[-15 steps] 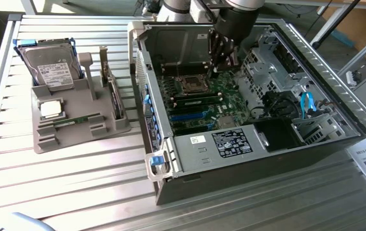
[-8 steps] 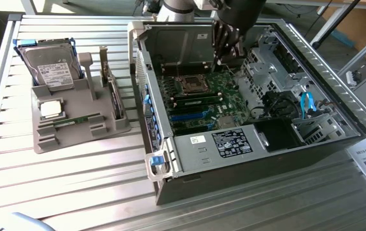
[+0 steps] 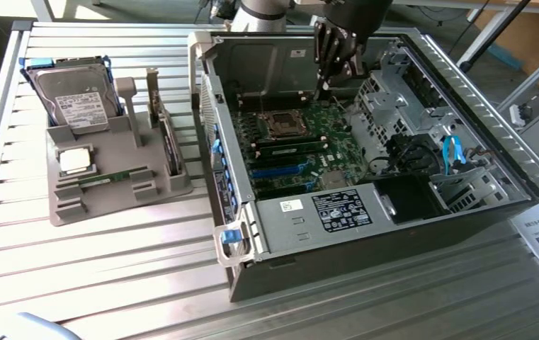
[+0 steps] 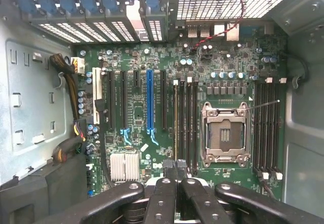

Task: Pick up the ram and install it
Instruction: 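Press down the ram until it locks into place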

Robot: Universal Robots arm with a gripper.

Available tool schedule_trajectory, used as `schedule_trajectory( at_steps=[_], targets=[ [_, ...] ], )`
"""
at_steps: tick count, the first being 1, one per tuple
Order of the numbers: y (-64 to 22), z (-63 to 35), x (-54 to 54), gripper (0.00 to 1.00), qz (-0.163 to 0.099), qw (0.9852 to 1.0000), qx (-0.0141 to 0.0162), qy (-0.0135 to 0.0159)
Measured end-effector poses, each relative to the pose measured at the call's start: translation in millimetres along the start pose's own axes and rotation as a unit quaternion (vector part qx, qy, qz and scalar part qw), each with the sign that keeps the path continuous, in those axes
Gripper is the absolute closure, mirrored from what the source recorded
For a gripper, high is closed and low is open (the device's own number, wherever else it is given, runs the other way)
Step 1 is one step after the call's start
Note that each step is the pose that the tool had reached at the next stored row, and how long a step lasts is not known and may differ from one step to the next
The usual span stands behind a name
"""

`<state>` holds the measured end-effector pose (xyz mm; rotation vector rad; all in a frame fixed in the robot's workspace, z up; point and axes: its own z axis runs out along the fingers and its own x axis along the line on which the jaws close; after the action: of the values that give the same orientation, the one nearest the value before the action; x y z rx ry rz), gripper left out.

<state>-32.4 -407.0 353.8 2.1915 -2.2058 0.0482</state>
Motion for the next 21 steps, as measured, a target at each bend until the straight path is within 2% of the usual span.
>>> schedule_trajectory(
  at_steps=[13,16,21],
  targets=[
    [0.0,-0.1,0.0,0.90,0.000,1.0000,0.0000,0.0001],
    [0.0,-0.1,0.0,0.90,0.018,0.9998,-0.0008,0.0001],
    [0.0,-0.1,0.0,0.90,0.051,0.9987,-0.0023,0.0001]
  ],
)
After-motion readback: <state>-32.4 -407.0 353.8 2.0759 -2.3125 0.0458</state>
